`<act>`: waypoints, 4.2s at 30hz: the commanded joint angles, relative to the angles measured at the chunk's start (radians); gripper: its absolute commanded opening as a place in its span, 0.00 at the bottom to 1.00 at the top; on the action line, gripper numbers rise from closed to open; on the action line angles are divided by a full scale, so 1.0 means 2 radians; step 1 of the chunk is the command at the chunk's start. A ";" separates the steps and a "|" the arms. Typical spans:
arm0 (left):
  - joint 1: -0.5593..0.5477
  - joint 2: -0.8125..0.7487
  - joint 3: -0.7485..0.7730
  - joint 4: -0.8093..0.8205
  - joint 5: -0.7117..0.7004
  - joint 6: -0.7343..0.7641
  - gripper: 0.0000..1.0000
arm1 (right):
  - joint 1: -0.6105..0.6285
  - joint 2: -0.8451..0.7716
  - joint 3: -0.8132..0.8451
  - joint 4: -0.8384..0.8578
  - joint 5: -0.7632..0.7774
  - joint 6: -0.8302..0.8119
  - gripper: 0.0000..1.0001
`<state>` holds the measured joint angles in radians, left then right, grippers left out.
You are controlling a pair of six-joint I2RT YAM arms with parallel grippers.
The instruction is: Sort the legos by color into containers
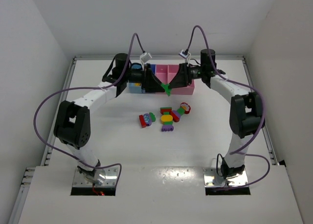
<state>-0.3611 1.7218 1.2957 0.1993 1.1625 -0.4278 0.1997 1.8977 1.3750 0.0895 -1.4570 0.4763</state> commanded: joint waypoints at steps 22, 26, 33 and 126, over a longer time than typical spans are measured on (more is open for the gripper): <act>-0.006 0.004 -0.007 -0.014 -0.013 0.024 0.02 | -0.024 0.001 0.036 0.051 -0.003 0.012 0.00; -0.006 -0.014 -0.033 -0.076 -0.034 0.087 0.01 | -0.064 0.011 0.052 0.056 0.021 0.012 0.00; -0.011 -0.034 -0.037 -0.094 -0.150 0.124 0.01 | -0.094 0.027 0.088 -0.050 0.173 -0.081 0.00; 0.093 -0.049 0.043 -0.242 -0.182 0.208 0.81 | 0.065 0.035 -0.079 -0.407 0.438 -1.088 0.47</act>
<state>-0.1860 1.6234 1.3453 -0.3054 0.7876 -0.0120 0.3233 1.9491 1.1843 -0.6746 -0.5797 -1.6203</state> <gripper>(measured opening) 0.811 0.482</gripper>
